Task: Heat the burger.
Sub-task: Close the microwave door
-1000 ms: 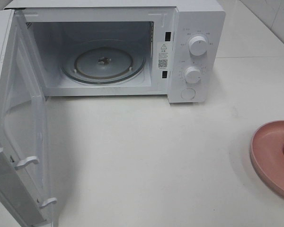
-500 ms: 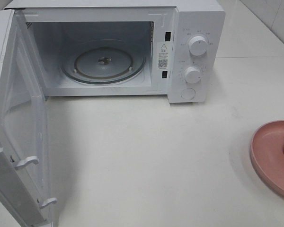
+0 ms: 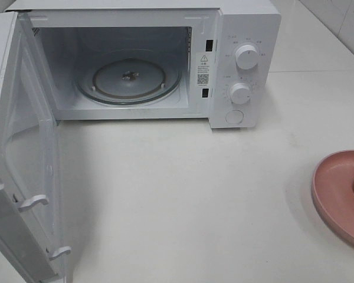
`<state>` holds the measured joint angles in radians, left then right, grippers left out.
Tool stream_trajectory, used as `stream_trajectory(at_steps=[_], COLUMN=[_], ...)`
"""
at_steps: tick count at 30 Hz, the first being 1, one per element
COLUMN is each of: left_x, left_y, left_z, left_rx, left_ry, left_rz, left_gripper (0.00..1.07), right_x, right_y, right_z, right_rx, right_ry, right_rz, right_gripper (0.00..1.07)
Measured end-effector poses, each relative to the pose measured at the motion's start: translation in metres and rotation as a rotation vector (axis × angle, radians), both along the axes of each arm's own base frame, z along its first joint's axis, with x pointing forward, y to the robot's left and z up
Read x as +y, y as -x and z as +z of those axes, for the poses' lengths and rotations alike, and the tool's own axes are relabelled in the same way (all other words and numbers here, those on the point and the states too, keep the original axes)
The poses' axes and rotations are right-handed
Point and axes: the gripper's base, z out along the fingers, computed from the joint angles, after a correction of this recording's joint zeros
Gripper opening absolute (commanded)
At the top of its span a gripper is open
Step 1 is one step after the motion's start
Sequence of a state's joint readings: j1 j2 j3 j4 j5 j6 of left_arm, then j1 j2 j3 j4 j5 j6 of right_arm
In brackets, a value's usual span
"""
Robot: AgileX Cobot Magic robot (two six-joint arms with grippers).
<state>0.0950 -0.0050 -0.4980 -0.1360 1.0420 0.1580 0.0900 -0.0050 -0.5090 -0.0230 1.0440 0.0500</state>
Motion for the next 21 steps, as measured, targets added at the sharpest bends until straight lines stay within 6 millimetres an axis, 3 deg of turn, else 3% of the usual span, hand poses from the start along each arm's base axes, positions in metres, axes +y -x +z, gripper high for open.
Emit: stream_trajectory(at_steps=[18, 21], left_x=[-0.001, -0.001], left_y=[0.002, 0.003], left_z=[0.004, 0.011], left_rx=[-0.014, -0.025], left_ry=[0.03, 0.033], left_rz=[0.002, 0.004], left_gripper=[1.0, 0.94], right_x=[0.0, 0.0], right_y=[0.0, 0.0], right_z=[0.0, 0.0], right_rx=[0.0, 0.0], right_ry=[0.001, 0.001], right_rz=[0.001, 0.001], right_gripper=[0.75, 0.75])
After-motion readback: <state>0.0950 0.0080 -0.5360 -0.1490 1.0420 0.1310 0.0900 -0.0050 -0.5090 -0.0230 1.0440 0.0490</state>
